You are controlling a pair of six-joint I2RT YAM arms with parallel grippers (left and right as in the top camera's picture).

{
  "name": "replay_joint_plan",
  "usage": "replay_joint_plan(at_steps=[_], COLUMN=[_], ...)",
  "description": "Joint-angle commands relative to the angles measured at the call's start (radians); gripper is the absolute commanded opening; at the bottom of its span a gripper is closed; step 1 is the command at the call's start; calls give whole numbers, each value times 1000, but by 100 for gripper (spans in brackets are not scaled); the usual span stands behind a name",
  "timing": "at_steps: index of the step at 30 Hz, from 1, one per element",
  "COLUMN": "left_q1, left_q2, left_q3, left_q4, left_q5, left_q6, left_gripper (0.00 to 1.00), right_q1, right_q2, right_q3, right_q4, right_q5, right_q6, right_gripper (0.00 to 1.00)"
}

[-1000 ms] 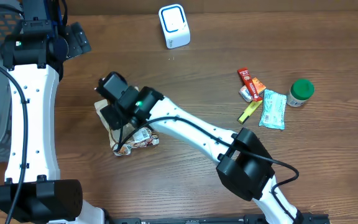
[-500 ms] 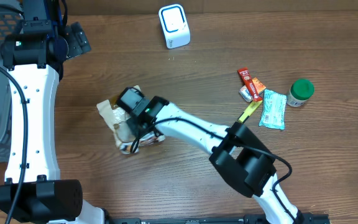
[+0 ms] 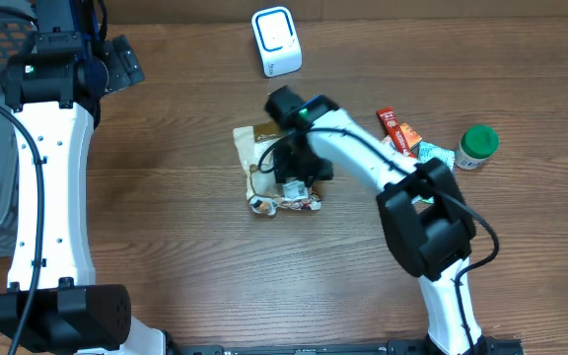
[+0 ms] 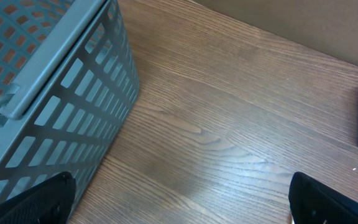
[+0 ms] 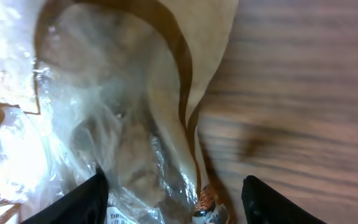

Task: Scan the item barcode
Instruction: 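Lift the snack bag toward the white scanner with the right gripper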

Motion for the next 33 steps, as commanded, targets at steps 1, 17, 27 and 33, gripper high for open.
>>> replay_joint_plan(at_steps=[1,17,27,33], left_q1=[-5,-5,-5,-5], left_q2=[10,10,10,10], left_q3=[8,8,8,8], left_q4=[3,3,3,3], left_q5=[-13,-13,-13,-13], left_q6=[-14,-14,-14,-14], left_gripper=[100,100,100,100], right_q1=[-27,30,11,5], right_q2=[23,21,-19,-6], right_q3=[-18,4,206,200], right_q4=[-28,23,17,122], right_q5=[-190,-969,-473,98], right_q6=[58,105,-32,-214], right_gripper=[70,46,51,74])
